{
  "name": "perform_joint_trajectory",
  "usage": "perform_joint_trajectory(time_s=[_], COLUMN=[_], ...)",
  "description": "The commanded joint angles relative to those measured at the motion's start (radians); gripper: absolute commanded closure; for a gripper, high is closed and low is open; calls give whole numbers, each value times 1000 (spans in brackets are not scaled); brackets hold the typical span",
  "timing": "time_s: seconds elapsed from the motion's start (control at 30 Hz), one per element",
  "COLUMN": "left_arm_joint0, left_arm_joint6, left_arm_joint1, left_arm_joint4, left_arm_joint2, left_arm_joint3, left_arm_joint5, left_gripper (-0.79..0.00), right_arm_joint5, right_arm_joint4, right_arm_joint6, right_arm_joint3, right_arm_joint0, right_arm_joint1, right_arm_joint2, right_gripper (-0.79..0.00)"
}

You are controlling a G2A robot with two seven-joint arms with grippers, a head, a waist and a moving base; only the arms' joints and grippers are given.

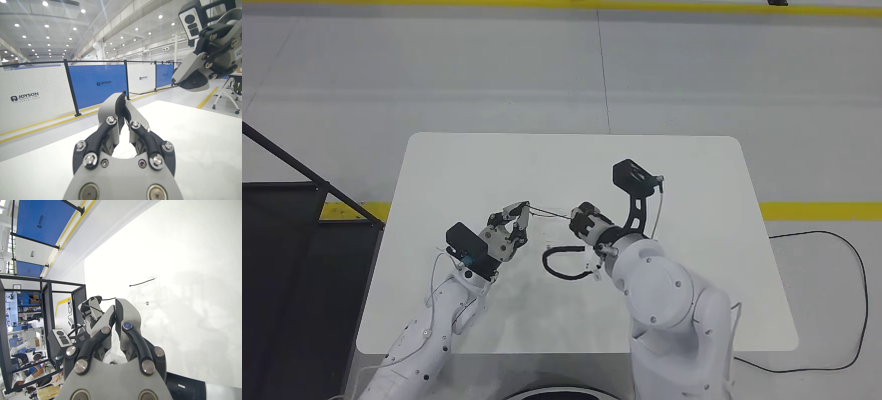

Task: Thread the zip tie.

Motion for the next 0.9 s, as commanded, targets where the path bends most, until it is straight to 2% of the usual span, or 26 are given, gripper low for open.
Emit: perform_joint_trajectory(time_s=[0.0, 0.87], left_arm_joint0=[0, 0], left_arm_joint6=[0, 0], left_arm_joint1=[0, 0], left_arm_joint4=[0, 0], left_arm_joint2=[0, 0], left_arm_joint3=[0, 0], left_arm_joint5=[0, 0], left_gripper=[0, 0], right_arm_joint5=[0, -4], right_arm_joint4=[2, -8], right_arm_joint6=[0, 4], right_arm_joint3=[-1, 17], right_arm_joint0=[-1, 19], right_arm_joint1=[0, -8], right_arm_joint2=[1, 8], right_gripper=[0, 0])
